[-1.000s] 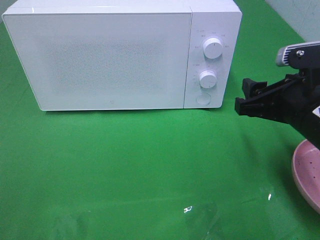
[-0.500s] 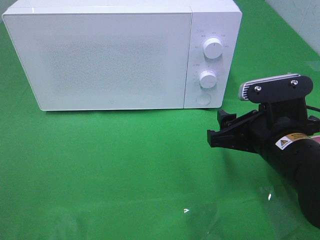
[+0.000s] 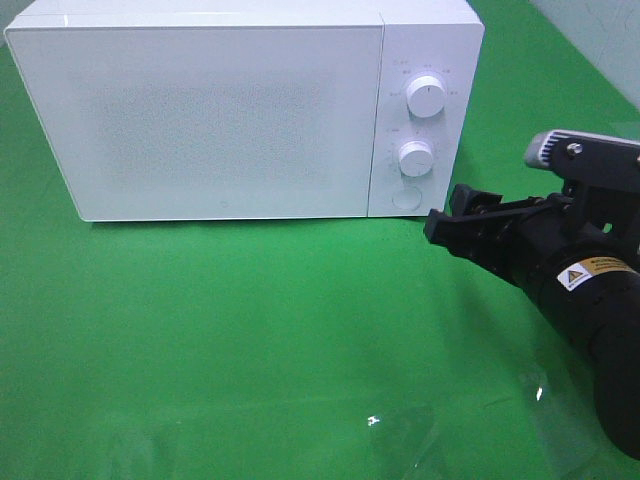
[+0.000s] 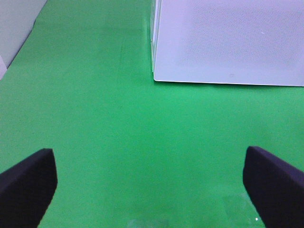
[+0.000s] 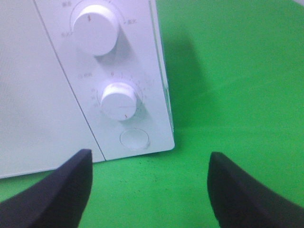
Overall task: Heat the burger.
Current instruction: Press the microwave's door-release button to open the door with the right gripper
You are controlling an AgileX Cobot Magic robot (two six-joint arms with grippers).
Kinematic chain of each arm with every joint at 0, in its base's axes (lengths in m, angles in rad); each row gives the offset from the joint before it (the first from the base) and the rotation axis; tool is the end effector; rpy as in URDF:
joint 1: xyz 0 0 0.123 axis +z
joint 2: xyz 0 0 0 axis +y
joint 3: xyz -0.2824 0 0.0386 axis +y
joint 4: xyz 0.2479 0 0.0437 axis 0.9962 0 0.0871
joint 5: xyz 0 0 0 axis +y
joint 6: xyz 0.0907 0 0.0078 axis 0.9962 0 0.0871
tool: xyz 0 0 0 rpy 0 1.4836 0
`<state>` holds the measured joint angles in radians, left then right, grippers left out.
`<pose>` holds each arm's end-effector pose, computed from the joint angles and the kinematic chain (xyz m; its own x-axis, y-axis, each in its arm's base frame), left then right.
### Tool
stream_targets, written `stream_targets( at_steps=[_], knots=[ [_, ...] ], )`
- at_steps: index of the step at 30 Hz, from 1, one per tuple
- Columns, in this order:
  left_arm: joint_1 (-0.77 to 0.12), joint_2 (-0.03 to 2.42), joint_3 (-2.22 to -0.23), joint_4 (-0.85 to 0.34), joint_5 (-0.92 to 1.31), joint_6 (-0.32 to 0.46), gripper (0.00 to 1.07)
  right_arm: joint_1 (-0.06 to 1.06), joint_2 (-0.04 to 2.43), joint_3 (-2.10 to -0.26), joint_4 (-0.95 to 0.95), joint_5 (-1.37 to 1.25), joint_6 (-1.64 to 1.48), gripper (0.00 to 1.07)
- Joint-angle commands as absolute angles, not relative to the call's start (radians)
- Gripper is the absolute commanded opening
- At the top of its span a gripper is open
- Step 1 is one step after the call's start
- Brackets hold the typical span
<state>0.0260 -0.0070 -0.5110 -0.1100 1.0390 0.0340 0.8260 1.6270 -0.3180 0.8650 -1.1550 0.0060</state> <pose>-0.0064 -0.0088 0.2823 -0.4190 -0.0327 -0.9074 0.0509 0.9969 -0.0595 0.1985 0.1218 0.1584 -0.1808 0.2631 -0.9477 0.0090 0.9639 0.2660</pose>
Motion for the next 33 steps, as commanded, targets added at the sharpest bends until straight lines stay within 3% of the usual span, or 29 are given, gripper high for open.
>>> stream_targets(
  at_steps=[1,11,19,22,33],
  knots=[
    [0.029,-0.025,-0.509,-0.115,1.035,0.037,1.0,0.826,1.627,-0.317,0.863,-1.162,0.294,0.53],
    [0.029,-0.025,-0.509,-0.115,1.035,0.037,1.0,0.826,1.627,-0.317,0.859,-1.117,0.819,0.26],
    [0.029,-0.025,-0.509,-0.115,1.035,0.037,1.0,0.826,1.627,-0.317,0.861,-1.049,1.038,0.13],
    [0.029,-0.025,-0.509,-0.115,1.035,0.037,1.0,0.826,1.627,-0.317,0.86,-0.982,1.106,0.0],
    [0.029,-0.025,-0.509,-0.115,1.035,0.037,1.0,0.768,1.669,-0.318,0.735,-0.968,1.241,0.0]
  ],
)
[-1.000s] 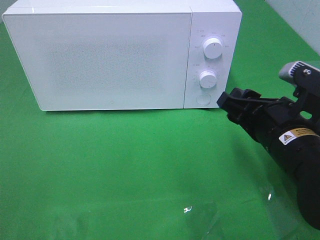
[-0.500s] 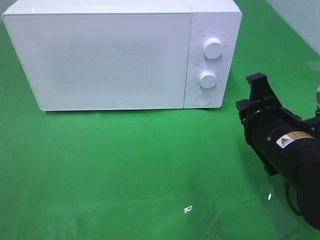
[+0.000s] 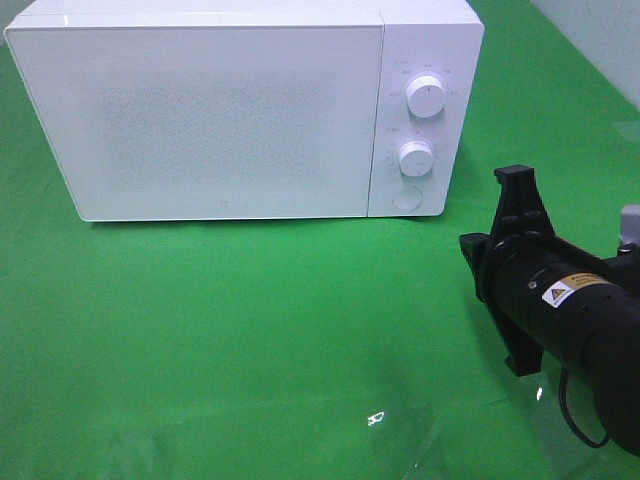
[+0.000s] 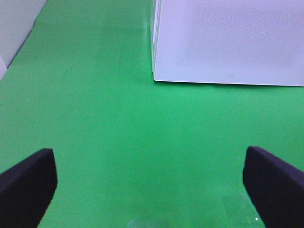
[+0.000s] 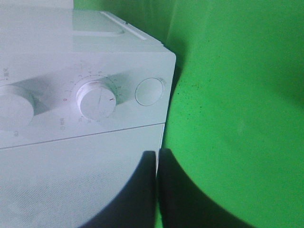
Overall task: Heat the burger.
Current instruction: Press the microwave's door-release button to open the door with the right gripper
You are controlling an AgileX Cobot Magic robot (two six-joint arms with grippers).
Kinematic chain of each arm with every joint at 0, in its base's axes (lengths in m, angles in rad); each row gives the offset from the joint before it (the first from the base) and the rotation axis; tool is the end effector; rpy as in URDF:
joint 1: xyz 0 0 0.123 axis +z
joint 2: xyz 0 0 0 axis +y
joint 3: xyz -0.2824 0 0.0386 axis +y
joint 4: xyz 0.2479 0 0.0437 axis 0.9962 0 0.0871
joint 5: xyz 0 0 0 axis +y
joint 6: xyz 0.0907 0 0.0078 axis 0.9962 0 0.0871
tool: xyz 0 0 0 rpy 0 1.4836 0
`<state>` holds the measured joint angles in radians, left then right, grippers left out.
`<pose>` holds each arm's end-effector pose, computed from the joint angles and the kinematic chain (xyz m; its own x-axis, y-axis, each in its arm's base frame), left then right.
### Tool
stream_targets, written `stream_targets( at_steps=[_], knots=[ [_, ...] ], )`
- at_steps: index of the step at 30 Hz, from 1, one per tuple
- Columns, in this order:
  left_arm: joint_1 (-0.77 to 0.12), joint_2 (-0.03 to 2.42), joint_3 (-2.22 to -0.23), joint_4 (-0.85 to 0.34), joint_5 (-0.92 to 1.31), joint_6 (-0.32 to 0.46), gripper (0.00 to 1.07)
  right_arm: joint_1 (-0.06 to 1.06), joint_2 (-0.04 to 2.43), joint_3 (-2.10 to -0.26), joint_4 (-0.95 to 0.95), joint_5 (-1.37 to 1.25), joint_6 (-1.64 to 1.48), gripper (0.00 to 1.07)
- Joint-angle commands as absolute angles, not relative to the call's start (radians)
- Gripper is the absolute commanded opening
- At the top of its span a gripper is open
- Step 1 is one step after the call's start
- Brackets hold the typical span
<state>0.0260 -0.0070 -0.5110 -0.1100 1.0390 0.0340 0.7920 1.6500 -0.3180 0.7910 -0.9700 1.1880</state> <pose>-0.0064 -0.0088 0.2823 -0.4190 -0.0327 -0.9074 0.0509 0.9969 -0.0595 0.1984 0.1251 0.1390 -0.1617 0.9785 -0.1282 0.3284 0.1758 0.9280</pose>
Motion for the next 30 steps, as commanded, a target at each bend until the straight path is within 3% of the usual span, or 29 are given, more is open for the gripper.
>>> stream_targets(
  at_steps=[1,11,30],
  knots=[
    [0.029,-0.025,-0.509,-0.115,1.035,0.037,1.0,0.768,1.669,-0.318,0.735,-0.968,1.241,0.0],
    [0.029,-0.025,-0.509,-0.115,1.035,0.037,1.0,0.685,1.793,-0.4,0.536,-0.975,1.395,0.0],
    [0.029,-0.025,-0.509,-0.113,1.035,0.037,1.0,0.607,1.97,-0.564,0.509,-0.958,1.398,0.0]
  ],
)
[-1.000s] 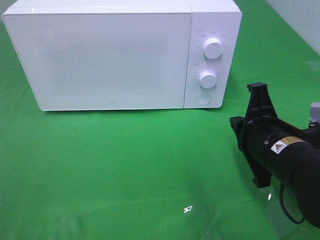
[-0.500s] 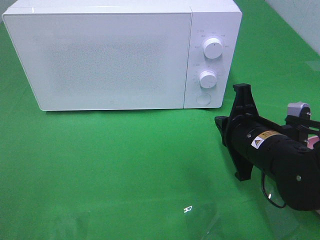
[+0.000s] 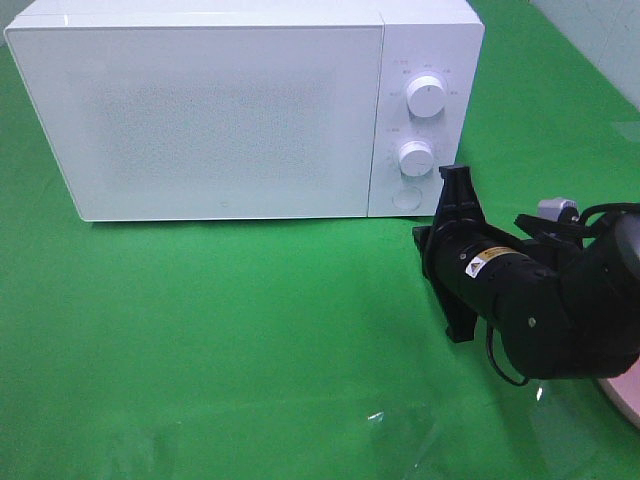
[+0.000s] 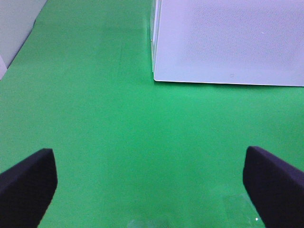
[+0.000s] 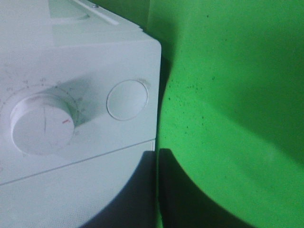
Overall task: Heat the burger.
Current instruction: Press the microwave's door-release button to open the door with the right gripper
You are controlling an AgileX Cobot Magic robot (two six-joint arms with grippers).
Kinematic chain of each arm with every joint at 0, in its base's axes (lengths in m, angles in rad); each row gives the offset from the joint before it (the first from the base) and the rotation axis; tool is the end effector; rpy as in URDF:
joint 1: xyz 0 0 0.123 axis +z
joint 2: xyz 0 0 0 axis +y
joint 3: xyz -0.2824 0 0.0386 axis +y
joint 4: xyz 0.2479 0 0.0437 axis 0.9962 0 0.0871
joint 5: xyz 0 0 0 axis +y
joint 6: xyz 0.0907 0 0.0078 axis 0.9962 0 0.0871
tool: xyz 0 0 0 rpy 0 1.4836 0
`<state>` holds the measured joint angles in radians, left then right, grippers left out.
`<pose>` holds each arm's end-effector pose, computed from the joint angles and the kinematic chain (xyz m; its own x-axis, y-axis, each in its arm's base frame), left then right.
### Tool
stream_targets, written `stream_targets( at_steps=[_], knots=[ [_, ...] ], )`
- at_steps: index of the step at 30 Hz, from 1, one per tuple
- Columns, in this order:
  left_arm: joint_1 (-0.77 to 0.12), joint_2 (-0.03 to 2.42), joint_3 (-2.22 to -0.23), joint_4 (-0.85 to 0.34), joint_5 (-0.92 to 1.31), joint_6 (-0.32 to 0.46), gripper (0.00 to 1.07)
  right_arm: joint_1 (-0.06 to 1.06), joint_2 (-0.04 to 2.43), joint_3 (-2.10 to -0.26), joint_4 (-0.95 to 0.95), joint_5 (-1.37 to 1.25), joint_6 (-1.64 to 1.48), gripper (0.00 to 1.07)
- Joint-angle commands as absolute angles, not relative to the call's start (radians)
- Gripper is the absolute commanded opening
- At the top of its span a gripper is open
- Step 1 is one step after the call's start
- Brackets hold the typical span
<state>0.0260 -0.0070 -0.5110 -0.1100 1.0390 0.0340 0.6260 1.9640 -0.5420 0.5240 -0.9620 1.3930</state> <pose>-0.0064 -0.0088 0.2823 -0.4190 -0.0327 -0.9074 0.0509 0.9969 -0.0595 0.2640 0.1448 0.0948 -0.1825 0.9821 -0.0464 0.3760 0.1133 0.9197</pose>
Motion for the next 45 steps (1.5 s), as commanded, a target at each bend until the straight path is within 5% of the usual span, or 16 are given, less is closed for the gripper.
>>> stream_targets(
  at_steps=[1,45],
  knots=[
    [0.029,-0.025,-0.509,-0.113,1.035,0.037,1.0,0.607,1.97,-0.564,0.509,-0.958,1.398,0.0],
    [0.029,-0.024,-0.509,-0.113,1.035,0.04,1.0,0.497,2.155,-0.854,0.463,-0.935,1.345,0.0]
  ],
)
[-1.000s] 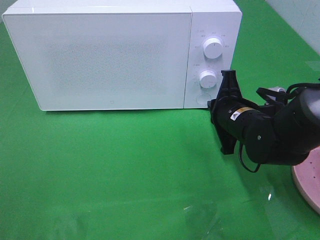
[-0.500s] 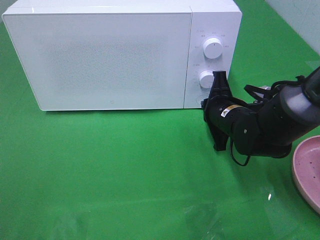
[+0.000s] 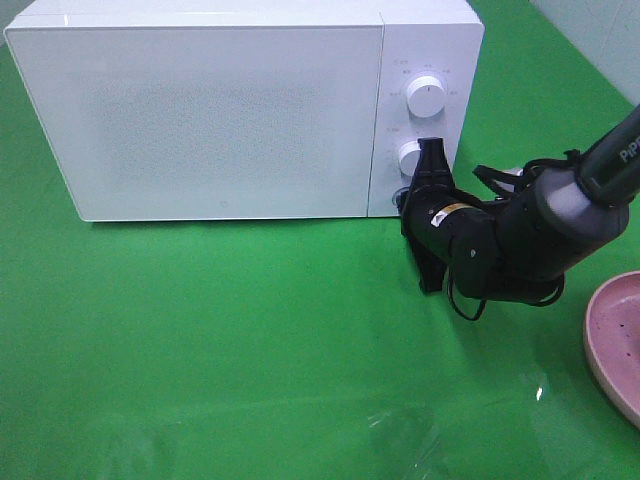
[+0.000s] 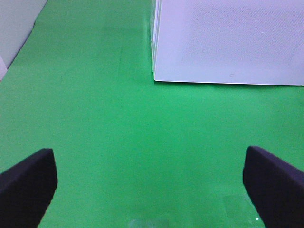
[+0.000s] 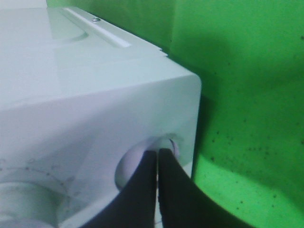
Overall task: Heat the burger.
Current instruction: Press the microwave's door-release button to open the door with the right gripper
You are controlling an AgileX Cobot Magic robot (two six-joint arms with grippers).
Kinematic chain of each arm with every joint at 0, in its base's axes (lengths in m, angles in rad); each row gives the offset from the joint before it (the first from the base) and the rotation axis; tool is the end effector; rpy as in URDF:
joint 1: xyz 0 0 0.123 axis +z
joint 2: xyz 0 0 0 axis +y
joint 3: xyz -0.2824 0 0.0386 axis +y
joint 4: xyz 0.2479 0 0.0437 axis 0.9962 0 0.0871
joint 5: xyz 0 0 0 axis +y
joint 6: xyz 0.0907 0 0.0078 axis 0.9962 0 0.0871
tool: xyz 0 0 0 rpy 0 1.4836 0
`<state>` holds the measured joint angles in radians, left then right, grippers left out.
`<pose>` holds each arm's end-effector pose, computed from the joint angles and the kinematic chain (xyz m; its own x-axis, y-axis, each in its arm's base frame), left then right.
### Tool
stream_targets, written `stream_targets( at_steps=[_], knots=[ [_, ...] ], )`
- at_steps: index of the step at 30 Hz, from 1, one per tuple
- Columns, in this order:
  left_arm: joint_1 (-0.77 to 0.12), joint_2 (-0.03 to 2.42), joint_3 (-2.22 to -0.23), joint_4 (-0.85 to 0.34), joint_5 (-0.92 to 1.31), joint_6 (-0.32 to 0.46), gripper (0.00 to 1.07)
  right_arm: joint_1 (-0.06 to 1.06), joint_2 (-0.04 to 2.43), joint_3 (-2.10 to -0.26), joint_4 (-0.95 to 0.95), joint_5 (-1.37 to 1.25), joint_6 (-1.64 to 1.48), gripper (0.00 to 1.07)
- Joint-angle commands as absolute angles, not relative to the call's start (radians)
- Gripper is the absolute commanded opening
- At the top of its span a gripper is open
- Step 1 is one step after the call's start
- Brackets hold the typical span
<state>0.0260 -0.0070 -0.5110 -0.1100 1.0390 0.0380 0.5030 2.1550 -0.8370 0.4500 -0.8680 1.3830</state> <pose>-0.0064 -0.0088 0.2823 -0.4188 -0.0288 -0.9076 0.0525 0.9971 -0.0558 0.3394 0.1523 0.0735 -0.1469 0.9888 -0.0280 0.3724 0.0815 0.9245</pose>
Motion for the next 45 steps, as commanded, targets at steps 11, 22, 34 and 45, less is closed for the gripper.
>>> stream_targets(
  at_steps=[11,22,34,45],
  knots=[
    [0.029,-0.024,-0.509,-0.113,1.035,0.04,1.0,0.497,2.155,-0.856,0.521,-1.116,1.288,0.0],
    [0.029,-0.024,-0.509,-0.113,1.035,0.04,1.0,0.497,2.155,-0.955,0.649,-1.159,1.276,0.0],
    [0.029,-0.024,-0.509,-0.113,1.035,0.04,1.0,0.497,2.155,-1.035,0.706,-1.277,1.214,0.0],
    [0.029,-0.024,-0.509,-0.113,1.035,0.04,1.0,0.497,2.155,-1.049,0.705,-1.233,1.209,0.0]
  ],
)
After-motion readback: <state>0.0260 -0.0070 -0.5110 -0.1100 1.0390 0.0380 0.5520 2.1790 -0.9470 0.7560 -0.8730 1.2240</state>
